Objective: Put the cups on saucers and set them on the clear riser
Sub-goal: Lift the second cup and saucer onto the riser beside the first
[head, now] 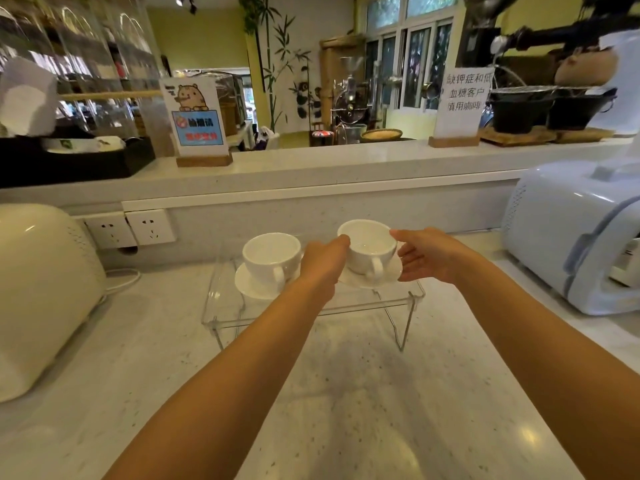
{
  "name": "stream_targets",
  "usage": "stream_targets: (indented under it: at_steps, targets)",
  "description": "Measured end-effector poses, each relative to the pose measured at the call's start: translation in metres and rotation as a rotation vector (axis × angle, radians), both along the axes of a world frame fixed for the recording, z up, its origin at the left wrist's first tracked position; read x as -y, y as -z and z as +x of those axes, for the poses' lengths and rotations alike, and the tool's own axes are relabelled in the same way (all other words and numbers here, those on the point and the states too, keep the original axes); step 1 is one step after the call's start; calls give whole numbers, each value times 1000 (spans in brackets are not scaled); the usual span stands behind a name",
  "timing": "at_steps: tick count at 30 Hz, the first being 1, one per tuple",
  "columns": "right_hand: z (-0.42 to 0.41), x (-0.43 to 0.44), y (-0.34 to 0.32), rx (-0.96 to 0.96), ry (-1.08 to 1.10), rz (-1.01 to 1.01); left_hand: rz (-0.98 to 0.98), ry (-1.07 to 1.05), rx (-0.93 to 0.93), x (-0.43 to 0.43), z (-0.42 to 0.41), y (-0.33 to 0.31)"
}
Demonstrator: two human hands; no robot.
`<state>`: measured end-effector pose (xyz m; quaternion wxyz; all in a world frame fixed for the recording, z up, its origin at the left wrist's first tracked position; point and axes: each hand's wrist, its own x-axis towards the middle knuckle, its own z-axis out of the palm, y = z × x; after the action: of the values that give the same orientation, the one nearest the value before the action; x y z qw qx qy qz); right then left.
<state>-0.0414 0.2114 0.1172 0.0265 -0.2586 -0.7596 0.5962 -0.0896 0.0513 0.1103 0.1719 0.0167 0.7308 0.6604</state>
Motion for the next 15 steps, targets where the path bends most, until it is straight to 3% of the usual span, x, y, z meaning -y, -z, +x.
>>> stream_targets:
  at_steps: [8, 15]
  targets:
    - [-17, 0, 4, 42, -2, 155, -101, -21, 2, -6, -15, 7]
    - [-23, -1, 5, 75, -52, 279, -335, 105, -83, -4, -22, 9]
